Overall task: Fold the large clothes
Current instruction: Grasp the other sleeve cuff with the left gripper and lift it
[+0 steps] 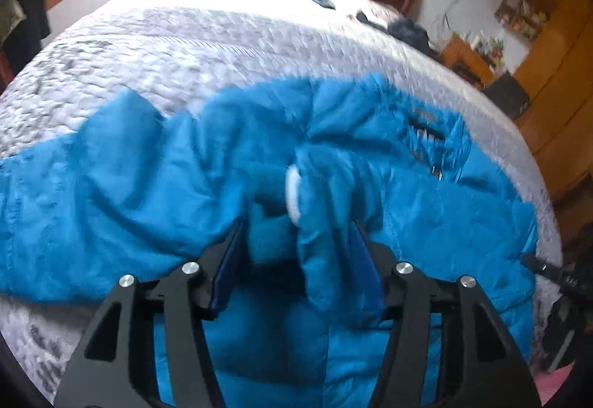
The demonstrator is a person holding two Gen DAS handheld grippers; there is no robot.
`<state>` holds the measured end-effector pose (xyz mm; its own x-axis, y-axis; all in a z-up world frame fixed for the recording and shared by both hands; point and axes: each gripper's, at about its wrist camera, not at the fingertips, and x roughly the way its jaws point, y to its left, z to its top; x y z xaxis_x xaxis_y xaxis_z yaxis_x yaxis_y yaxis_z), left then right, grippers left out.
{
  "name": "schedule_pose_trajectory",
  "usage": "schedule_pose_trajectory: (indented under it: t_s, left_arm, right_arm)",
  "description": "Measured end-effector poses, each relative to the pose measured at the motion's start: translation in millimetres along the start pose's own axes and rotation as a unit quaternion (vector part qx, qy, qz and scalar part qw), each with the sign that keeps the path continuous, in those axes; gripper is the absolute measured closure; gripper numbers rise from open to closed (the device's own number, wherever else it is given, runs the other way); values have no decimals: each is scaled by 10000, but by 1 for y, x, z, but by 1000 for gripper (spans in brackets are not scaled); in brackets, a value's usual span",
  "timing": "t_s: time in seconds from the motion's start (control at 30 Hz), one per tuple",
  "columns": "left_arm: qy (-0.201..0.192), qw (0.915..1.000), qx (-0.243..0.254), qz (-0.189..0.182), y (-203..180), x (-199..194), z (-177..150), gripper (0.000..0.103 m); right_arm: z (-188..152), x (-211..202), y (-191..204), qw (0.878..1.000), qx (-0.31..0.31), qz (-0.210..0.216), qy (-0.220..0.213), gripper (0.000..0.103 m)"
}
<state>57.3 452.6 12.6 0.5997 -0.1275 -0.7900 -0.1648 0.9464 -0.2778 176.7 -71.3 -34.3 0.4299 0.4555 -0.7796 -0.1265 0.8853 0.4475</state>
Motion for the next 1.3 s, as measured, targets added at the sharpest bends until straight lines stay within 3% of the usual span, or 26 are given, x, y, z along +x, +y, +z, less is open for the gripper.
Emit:
schedule_pose_trajectory:
  t_s: [0.07, 0.13, 0.27, 0.43, 0.53, 0.73, 0.83, 0.9, 1.03, 1.13, 1.3]
  left_arm:
    - [-385, 9992, 37, 111, -3, -22, 5, 35]
    - [-497, 9986, 194, 50, -17, -33, 8, 35]
    - [-115, 9985, 476, -231, -47, -12, 6, 34]
    - [258, 9977, 632, 49, -51, 34, -2, 34]
    - [333, 9972, 671, -20, -44, 47, -4, 34]
    - [247, 9958, 872, 94, -48, 51, -9, 33]
    - [285, 9971, 694, -160, -39, 30, -6, 33]
    - [129, 9979, 566, -273, -24, 4, -7, 30]
    - [-196, 9995, 240, -119, 30, -46, -17, 21]
    - [-273, 9988, -263, 308, 93, -75, -31, 20]
    - [-310, 9843, -1408, 1021, 209, -111, -64, 20]
  right_arm:
    - [3, -14, 13, 9997, -153, -49, -174, 54]
    - [5, -22, 30, 9993, -286, 23, -259, 53]
    - [10, -11, 62, 9989, -421, 194, -36, 53]
    - [9, 30, 68, 9983, -446, -209, 307, 53]
    - [2, 48, 56, 9980, -430, -248, 401, 53]
    - [0, 49, 53, 9983, -467, -210, 288, 52]
    - [-2, 37, 55, 9989, -391, -113, 214, 49]
    - [-3, 22, 66, 9987, -506, 71, 76, 45]
    - [-13, 6, 101, 9954, -945, 162, 9, 36]
    - [-23, 13, 121, 9929, -1123, 324, 231, 35]
    - [-35, 34, 148, 9882, -1367, 431, 547, 35]
